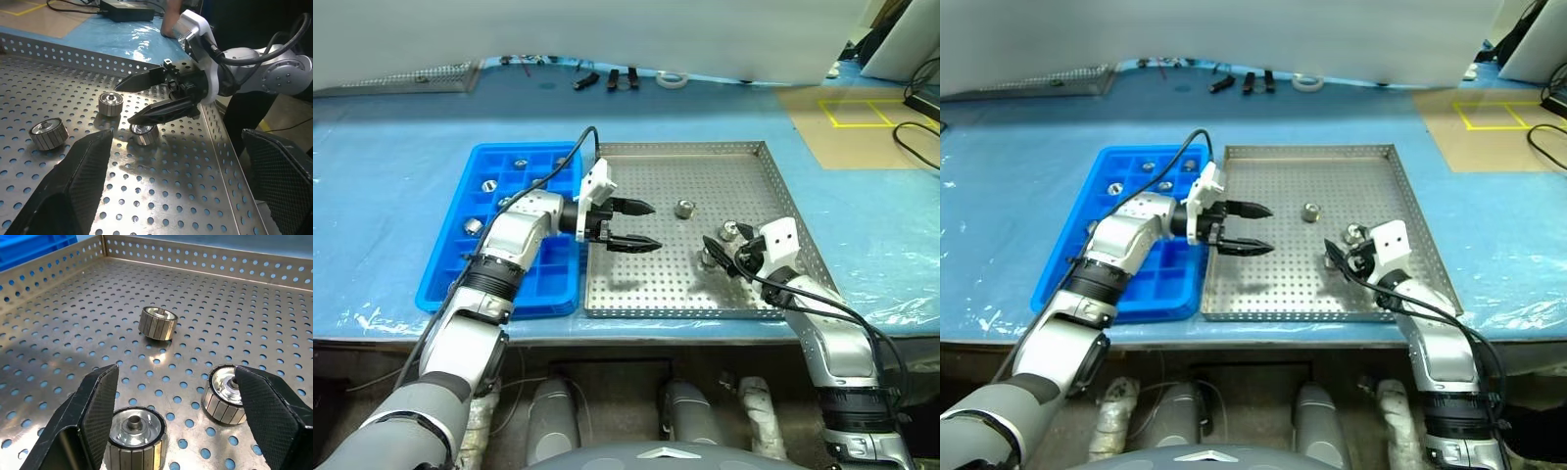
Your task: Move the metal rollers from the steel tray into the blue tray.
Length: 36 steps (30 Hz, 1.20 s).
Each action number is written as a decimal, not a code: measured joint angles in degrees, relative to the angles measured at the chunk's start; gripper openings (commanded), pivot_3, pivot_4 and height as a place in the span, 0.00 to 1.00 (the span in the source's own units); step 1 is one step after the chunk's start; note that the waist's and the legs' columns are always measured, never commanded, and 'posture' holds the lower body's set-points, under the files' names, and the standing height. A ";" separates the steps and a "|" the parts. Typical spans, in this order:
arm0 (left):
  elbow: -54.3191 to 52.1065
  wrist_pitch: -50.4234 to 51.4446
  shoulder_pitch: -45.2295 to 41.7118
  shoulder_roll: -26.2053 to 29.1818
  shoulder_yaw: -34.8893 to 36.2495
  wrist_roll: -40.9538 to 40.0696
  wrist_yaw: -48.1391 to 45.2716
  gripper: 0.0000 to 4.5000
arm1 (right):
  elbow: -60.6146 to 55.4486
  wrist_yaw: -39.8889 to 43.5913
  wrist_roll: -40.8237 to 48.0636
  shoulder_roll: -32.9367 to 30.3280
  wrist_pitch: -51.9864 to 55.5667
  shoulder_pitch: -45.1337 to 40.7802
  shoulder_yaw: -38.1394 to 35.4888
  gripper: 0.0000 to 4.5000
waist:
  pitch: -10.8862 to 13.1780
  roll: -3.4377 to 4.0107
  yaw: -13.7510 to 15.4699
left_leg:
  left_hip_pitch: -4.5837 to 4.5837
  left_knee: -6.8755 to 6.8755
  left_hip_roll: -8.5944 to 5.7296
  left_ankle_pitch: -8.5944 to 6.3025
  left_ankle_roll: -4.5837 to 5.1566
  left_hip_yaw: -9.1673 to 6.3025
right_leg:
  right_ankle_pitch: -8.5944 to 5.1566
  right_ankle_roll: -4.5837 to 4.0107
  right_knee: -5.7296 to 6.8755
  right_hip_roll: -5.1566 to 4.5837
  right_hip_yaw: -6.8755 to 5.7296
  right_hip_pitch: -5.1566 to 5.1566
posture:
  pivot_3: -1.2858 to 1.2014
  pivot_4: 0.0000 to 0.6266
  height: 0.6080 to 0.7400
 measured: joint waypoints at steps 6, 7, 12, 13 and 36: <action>-0.46 0.65 0.81 0.21 0.00 0.00 1.26 0.99 | 0.64 3.76 0.39 -0.78 0.43 0.72 1.30 0.89 | 0.00 0.00 0.00 | 0.15 0.01 0.01 0.00 0.00 0.00 | 0.00 0.00 0.01 0.00 0.01 0.13 | 0.41 0.24 1.00; -0.46 0.65 0.83 0.27 0.00 0.00 1.43 0.99 | 0.64 4.31 0.44 -1.02 0.66 0.89 1.48 0.89 | 0.00 0.00 0.01 | 0.19 0.01 0.00 0.00 0.00 0.00 | 0.00 0.00 0.01 0.00 0.01 0.16 | 0.42 0.24 1.00; -0.61 0.63 1.75 0.66 0.00 0.01 1.98 0.99 | 0.68 5.22 0.40 -1.53 0.76 1.01 1.58 0.89 | 0.00 0.00 0.07 | 0.22 0.01 0.01 0.00 -0.01 0.00 | 0.00 0.00 0.01 0.00 0.01 0.17 | 0.42 0.24 1.00; -0.66 0.62 1.95 0.68 0.00 0.01 2.11 0.99 | 0.70 5.52 0.40 -1.55 0.80 1.01 1.59 0.89 | 0.00 0.00 0.10 | 0.22 0.00 0.01 0.00 -0.01 0.00 | 0.00 0.00 0.01 0.00 0.02 0.18 | 0.42 0.24 1.00; -1.66 -1.10 3.48 1.10 -0.33 1.26 5.92 1.00 | 4.47 9.35 -1.55 -5.06 0.58 0.07 2.88 0.40 | 0.00 0.00 1.17 | 0.26 -0.05 0.04 0.00 -0.02 0.02 | -0.01 0.00 -0.05 0.00 0.03 0.18 | 0.43 0.24 1.00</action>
